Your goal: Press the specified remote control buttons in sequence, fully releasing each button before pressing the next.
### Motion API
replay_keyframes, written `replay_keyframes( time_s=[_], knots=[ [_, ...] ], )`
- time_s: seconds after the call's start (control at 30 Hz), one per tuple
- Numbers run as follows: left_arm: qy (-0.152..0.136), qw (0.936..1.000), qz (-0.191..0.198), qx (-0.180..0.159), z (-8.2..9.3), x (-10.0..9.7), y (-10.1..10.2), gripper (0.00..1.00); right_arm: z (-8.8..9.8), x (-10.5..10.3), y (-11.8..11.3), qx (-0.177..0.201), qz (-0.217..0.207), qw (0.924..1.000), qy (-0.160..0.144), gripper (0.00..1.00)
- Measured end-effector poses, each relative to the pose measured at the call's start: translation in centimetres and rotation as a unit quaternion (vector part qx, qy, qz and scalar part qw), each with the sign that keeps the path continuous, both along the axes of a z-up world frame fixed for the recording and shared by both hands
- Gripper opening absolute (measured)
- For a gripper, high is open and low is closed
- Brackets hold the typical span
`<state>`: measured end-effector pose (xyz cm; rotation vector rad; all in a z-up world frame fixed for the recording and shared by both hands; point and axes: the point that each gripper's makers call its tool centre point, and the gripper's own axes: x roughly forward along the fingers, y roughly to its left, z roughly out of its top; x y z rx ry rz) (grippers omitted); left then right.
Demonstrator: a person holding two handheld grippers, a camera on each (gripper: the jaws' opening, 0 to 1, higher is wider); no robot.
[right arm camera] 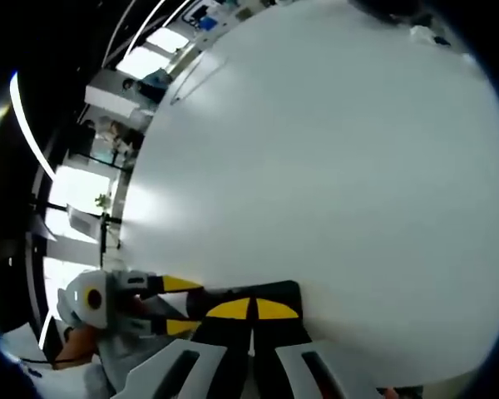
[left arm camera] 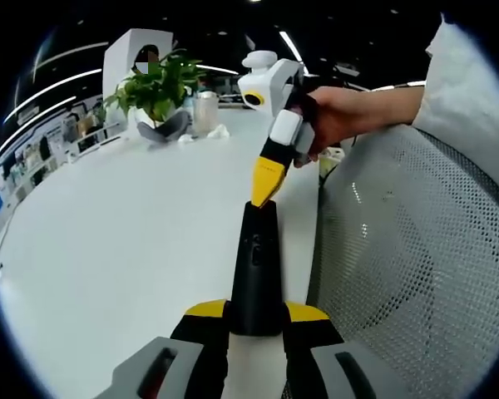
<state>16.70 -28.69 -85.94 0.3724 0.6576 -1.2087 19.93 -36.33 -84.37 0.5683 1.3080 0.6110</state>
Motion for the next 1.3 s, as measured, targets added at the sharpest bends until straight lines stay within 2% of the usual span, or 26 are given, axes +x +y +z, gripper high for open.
replay_keyframes(
  time_s=[0.07, 0.1, 0.13, 0.27, 0.5, 0.7, 0.9, 0.97, 1.07, 1.3],
  knots=[
    [0.0, 1.0, 0.0, 0.0, 0.0, 0.0, 0.0, 0.24, 0.0, -0.3, 0.3, 0.017, -0.002, 0.9998, 0.014, 0.0],
    [0.0, 1.0, 0.0, 0.0, 0.1, 0.0, 0.0, 0.24, 0.0, -0.6, 0.5, 0.03, -0.006, 0.9989, 0.037, 0.0],
    [0.0, 1.0, 0.0, 0.001, 0.1, 0.0, 0.0, 0.24, 0.0, -0.6, 0.6, 0.035, -0.005, 0.9986, 0.039, 0.0],
    [0.006, 1.0, -0.001, -0.003, 0.0, 0.0, -0.1, 0.24, 0.2, -0.4, 0.5, 0.035, -0.011, 0.9988, 0.031, 0.0],
    [0.007, 1.0, 0.0, -0.005, 0.0, 0.0, -0.1, 0.24, -0.6, -0.5, 0.2, 0.016, -0.01, 0.9991, 0.038, 0.0],
    [0.009, 0.9999, 0.001, -0.008, 0.0, 0.1, -0.1, 0.24, -0.7, -0.4, 0.3, -0.001, 0.008, 0.9998, 0.02, 0.0],
    [0.007, 0.9999, -0.001, -0.007, 0.0, 0.0, -0.1, 0.24, -0.9, -0.4, 0.2, -0.002, 0.009, 0.9999, 0.014, 0.0],
    [0.003, 1.0, -0.004, -0.004, 0.0, 0.0, -0.2, 0.24, -0.9, -0.5, 0.3, -0.017, 0.024, 0.9996, -0.004, 0.0],
    [-0.01, 0.9999, -0.01, 0.006, -0.1, -0.2, -0.2, 0.24, -0.9, -0.6, 0.4, -0.03, 0.035, 0.9988, -0.014, 0.0],
    [-0.005, 1.0, -0.006, 0.001, -0.1, 0.0, -0.1, 0.24, -1.0, -0.5, 0.3, -0.025, 0.031, 0.9992, -0.008, 0.0]
  ],
)
